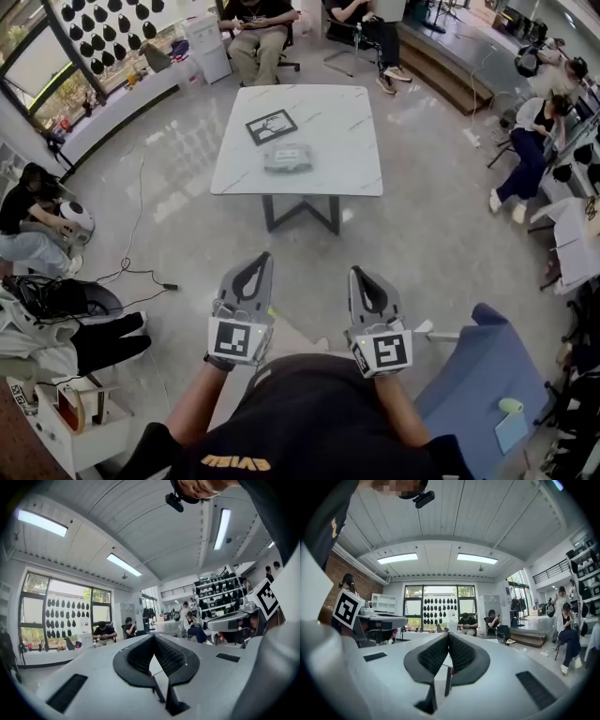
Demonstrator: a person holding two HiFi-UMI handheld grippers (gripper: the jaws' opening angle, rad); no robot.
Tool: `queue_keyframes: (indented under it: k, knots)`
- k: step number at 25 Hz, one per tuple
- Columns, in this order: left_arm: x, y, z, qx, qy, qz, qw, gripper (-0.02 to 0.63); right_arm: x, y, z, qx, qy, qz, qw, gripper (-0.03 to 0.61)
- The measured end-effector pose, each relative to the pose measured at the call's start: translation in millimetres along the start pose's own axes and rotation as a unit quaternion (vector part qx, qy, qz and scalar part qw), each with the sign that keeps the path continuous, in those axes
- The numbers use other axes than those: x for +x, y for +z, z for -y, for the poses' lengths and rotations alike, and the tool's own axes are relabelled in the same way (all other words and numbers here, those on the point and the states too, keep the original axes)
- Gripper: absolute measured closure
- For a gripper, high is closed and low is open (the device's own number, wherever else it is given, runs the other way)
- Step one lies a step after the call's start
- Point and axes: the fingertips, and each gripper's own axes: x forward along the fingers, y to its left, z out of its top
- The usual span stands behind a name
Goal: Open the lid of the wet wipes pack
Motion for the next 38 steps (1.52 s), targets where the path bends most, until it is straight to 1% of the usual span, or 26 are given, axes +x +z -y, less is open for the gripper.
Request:
queue_keyframes:
  k: [3,8,15,19,21,24,26,27,28,29,30,31,33,34,36,38]
  knots:
    - [1.1,2.2,3.2,0.003,-0.005,0.002,1.0,0.595,-3.0,1.8,5.3,0.0,-0.01,0.002,1.0,0.577]
    - [5.0,2.5,9.0,0.032,-0.021,0.001,0.9993,0.595,-4.4,1.2,6.7,-0.003,-0.017,0.001,1.0,0.577]
    - [4.1,-1.2,8.5,0.035,-0.028,-0.003,0.999,0.595,-2.9,-0.2,1.8,-0.037,-0.022,0.005,0.999,0.562]
    - [4.1,-0.1,6.5,0.039,-0.027,-0.002,0.9989,0.594,-0.2,3.3,1.7,-0.04,-0.022,0.008,0.999,0.539]
    - [3.2,-0.1,4.9,0.037,-0.023,-0.004,0.999,0.594,-0.1,2.6,2.3,-0.042,-0.023,0.004,0.999,0.534]
    - [1.1,-0.5,1.8,0.016,-0.013,0.0,0.9998,0.592,-0.5,-2.2,3.2,-0.04,-0.024,-0.002,0.999,0.534]
    - [1.3,-3.0,-0.1,0.015,-0.01,-0.001,0.9998,0.59,1.6,-1.6,3.1,-0.043,-0.023,0.005,0.999,0.532]
    - [2.0,-5.0,-0.7,0.018,-0.01,-0.004,0.9998,0.582,2.7,-0.2,3.2,-0.047,-0.022,0.012,0.999,0.53]
    - [2.7,-7.6,-0.5,0.022,-0.01,-0.009,0.9997,0.533,3.2,0.8,3.6,-0.049,-0.022,0.016,0.998,0.525]
    - [3.3,-10.4,0.4,0.026,-0.012,-0.016,0.9995,0.427,2.9,0.9,4.3,-0.049,-0.023,0.017,0.998,0.518]
    - [3.7,-12.4,1.4,0.029,-0.012,-0.022,0.9993,0.35,2.3,0.4,5.3,-0.048,-0.026,0.015,0.998,0.51]
    - [3.7,-13.2,2.0,0.03,-0.012,-0.024,0.9992,0.32,1.5,-0.7,6.4,-0.049,-0.028,0.012,0.998,0.498]
    - [3.5,-12.5,2.3,0.027,-0.01,-0.021,0.9994,0.304,0.1,-3.4,8.1,-0.047,-0.032,0.003,0.998,0.457]
    - [4.0,-11.6,2.6,0.025,-0.01,-0.018,0.9995,0.3,-0.3,-3.6,8.9,-0.047,-0.033,0.002,0.998,0.449]
    - [5.5,-9.8,3.5,0.017,-0.008,-0.009,0.9998,0.296,-0.1,-3.2,10.2,-0.055,-0.032,0.006,0.998,0.449]
    - [3.5,-12.7,1.5,0.006,0.001,-0.011,0.9999,0.295,1.4,-7.1,8.4,-0.068,-0.025,0.0,0.997,0.448]
